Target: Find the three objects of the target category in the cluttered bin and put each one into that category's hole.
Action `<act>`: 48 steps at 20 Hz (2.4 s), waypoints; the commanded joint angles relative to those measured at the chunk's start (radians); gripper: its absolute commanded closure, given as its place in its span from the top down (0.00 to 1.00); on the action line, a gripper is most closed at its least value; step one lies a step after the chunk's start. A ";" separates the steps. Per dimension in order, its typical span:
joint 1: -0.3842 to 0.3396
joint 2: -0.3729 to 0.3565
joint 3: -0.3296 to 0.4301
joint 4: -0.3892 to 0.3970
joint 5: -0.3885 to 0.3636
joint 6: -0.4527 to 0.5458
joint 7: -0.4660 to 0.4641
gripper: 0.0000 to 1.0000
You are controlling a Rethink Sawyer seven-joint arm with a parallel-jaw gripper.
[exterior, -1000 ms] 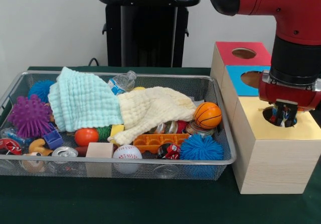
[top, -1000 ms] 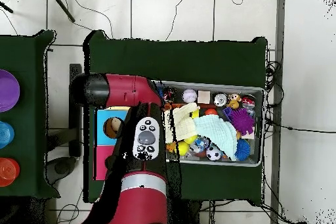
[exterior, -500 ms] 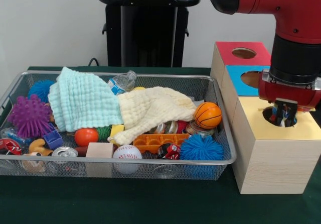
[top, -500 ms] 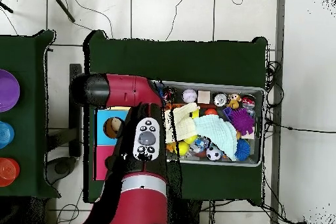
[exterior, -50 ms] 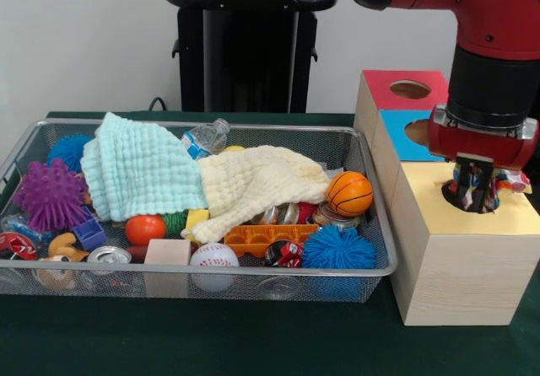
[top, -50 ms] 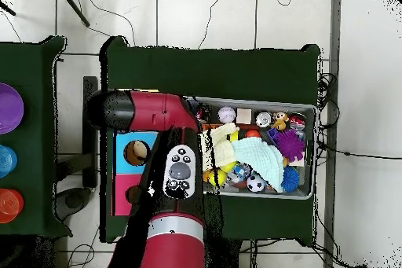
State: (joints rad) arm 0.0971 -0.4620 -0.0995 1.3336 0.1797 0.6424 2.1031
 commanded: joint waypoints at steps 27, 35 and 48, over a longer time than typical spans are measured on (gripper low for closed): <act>0.019 -0.006 -0.001 0.089 -0.011 -0.100 0.189 0.00; 0.005 -0.019 0.017 0.120 0.019 -0.108 0.161 1.00; -0.010 -0.025 0.036 0.127 0.030 -0.114 0.152 1.00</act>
State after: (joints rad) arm 0.1199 -0.5086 -0.1116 1.4035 0.1888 0.5662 2.1031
